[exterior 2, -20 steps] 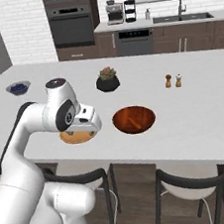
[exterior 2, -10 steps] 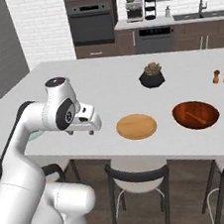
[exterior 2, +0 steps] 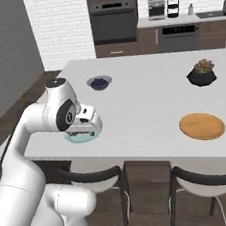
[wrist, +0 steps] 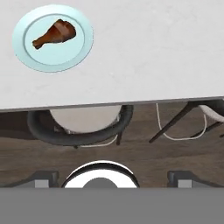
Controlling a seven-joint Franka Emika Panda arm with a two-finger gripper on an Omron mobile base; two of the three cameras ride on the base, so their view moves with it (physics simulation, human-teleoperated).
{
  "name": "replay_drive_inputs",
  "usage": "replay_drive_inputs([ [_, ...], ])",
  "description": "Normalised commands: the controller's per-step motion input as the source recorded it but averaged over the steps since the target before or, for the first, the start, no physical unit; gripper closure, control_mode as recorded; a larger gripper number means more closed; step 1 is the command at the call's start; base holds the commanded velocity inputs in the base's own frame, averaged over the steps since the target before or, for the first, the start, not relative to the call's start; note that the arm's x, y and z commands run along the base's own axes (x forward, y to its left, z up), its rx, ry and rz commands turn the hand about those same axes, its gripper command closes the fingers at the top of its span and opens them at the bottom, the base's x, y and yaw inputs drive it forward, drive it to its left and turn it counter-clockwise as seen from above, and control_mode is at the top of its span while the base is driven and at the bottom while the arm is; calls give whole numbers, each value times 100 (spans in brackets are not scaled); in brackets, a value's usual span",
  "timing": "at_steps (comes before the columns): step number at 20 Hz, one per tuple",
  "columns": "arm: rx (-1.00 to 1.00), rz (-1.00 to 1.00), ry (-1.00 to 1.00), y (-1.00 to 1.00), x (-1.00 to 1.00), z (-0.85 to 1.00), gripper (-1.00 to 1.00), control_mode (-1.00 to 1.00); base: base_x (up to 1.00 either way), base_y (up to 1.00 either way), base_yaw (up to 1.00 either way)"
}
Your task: Pick the chicken drumstick and carrot from their plates and place them in the bowl. Then put the bowl in the fridge.
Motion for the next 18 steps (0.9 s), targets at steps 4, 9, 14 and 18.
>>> replay_drive_inputs([
  [4, 0, 0, 0, 0, 0, 0, -100, 100, 18, 100, -1],
  [9, 0, 0, 0, 0, 0, 0, -100, 100, 26, 17, -5],
  [14, 0, 0, 0, 0, 0, 0, -100, 100, 56, -5, -4],
  [18, 0, 0, 0, 0, 0, 0, -100, 100, 58, -1, -6],
])
